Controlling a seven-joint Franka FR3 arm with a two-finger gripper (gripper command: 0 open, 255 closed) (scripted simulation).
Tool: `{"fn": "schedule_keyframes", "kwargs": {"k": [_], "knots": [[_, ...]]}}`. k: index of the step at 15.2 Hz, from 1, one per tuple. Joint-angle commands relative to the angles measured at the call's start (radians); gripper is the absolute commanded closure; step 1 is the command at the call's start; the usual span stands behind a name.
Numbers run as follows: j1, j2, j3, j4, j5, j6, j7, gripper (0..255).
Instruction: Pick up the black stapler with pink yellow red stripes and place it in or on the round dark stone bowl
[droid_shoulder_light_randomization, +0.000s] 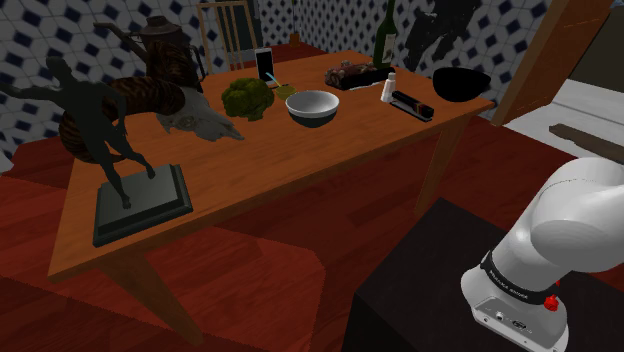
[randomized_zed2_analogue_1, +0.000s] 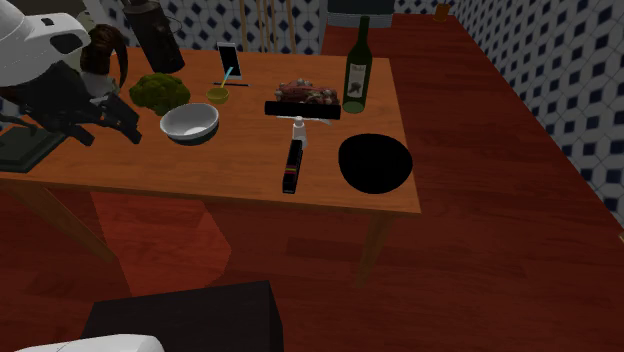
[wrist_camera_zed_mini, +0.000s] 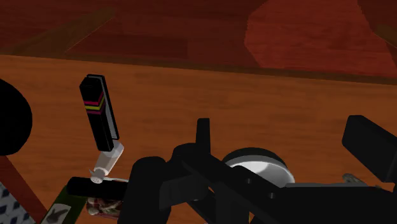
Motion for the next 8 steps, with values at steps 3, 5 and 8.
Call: {"fn": "schedule_keyframes", "kwargs": {"k": [3,5,8], "knots": [[-0.011,0.035,-0.038,-0.007,-0.014,0.034,-0.031,0],[-0.021,0.074,-0.076,-0.011,-0.027,0.068,-0.061,0],[-0.036,0.140,-0.133,-0.007,-0.042,0.118,-0.107,0]]}}
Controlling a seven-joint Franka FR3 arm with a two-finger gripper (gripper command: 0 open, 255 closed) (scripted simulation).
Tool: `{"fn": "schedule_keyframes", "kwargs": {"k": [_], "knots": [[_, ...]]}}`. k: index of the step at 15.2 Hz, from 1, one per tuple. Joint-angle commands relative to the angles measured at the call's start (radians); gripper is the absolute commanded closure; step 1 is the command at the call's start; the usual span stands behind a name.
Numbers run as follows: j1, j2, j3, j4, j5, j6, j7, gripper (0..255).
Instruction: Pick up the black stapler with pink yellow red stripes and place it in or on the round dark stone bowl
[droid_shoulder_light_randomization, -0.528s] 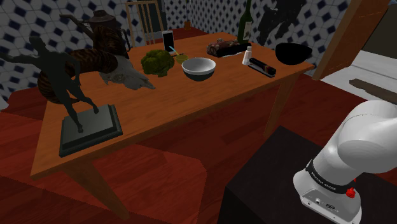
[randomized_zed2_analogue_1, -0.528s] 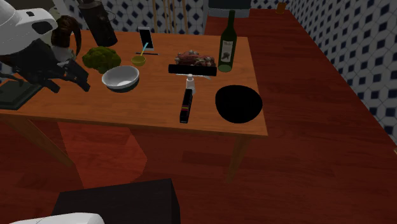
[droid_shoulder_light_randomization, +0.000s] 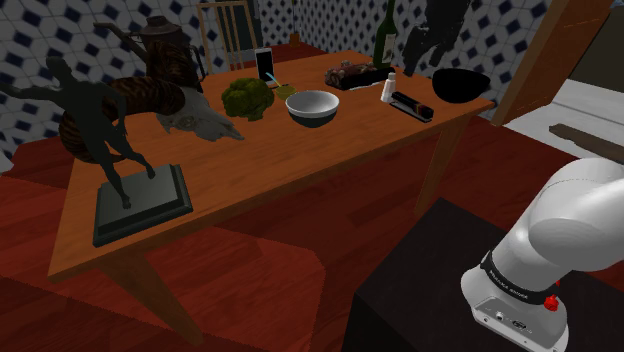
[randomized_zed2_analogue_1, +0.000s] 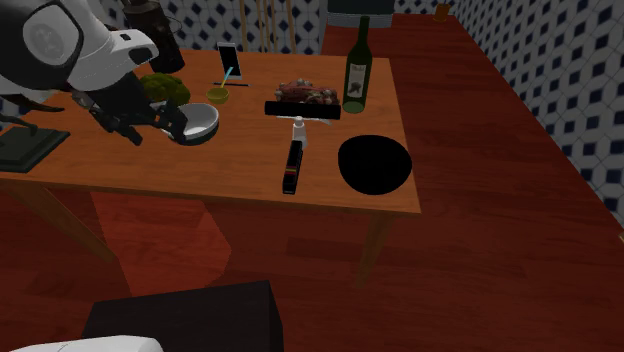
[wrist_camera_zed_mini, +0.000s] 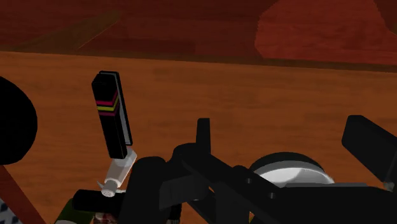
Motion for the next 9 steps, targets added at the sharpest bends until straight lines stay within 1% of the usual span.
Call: {"fn": "schedule_keyframes", "kwargs": {"k": [1,5,9], "knots": [[-0.009,0.048,-0.037,0.002,-0.009,0.038,-0.031,0],[-0.023,0.153,-0.112,0.026,-0.016,0.101,-0.094,0],[-0.034,0.270,-0.184,0.067,-0.008,0.158,-0.163,0]]}}
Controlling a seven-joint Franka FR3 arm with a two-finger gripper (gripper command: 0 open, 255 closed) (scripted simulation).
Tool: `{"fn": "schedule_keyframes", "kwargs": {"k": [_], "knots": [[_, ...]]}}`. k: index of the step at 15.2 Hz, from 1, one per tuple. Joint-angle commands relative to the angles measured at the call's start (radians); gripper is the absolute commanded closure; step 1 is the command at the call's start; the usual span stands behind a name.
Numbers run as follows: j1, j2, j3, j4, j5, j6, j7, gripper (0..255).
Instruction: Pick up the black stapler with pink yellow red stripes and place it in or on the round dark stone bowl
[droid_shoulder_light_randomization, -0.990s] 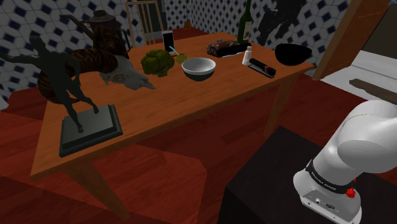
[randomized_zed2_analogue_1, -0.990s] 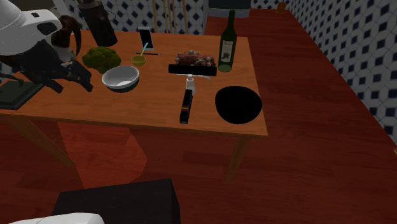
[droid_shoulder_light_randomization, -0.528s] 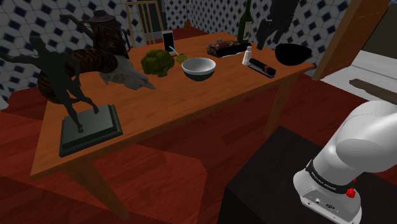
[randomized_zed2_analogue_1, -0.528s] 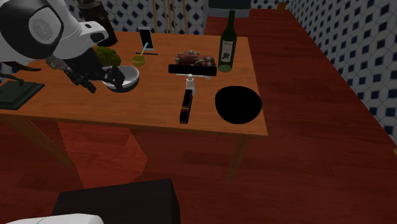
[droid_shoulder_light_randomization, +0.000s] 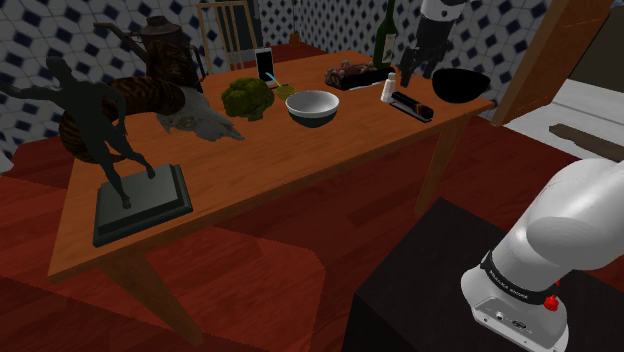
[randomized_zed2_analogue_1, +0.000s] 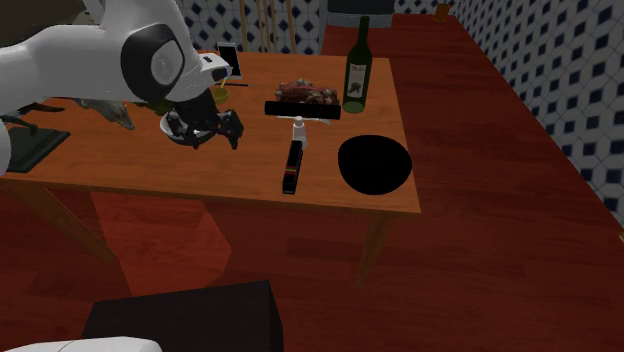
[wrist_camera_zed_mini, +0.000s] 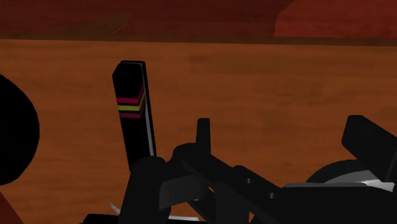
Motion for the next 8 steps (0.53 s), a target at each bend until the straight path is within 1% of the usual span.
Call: {"fn": "schedule_keyframes", "kwargs": {"k": [1,5,8], "knots": [[-0.006,0.062,-0.039,0.030,0.007,0.023,-0.041,0],[-0.014,0.196,-0.108,0.092,0.041,0.070,-0.119,0],[-0.023,0.305,-0.154,0.149,0.083,0.097,-0.183,0]]}}
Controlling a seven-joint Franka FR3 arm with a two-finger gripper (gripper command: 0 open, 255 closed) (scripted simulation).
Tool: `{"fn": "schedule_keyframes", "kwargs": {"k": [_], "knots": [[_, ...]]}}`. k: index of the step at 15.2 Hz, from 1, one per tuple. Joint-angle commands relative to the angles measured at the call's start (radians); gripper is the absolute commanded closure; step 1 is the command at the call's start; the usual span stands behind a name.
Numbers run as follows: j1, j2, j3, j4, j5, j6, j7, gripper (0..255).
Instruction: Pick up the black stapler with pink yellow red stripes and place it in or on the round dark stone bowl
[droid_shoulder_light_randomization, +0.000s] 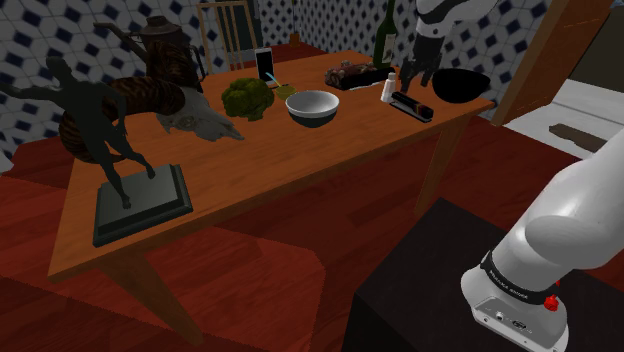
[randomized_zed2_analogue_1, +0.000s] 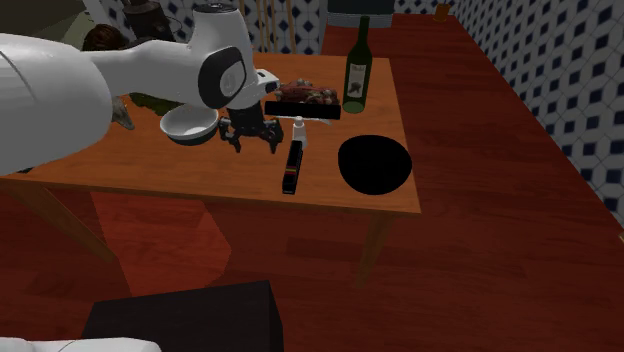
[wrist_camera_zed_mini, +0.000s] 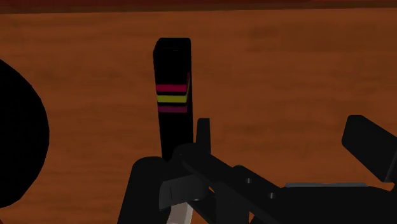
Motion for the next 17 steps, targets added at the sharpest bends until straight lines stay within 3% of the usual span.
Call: {"fn": "schedule_keyframes", "kwargs": {"k": [1,8,17], "knots": [[-0.008,0.068,-0.028,0.037,0.029,0.015,-0.043,0],[-0.071,0.349,-0.087,0.220,0.174,0.033,-0.203,0],[-0.084,0.404,-0.079,0.177,0.208,0.122,-0.227,0]]}}
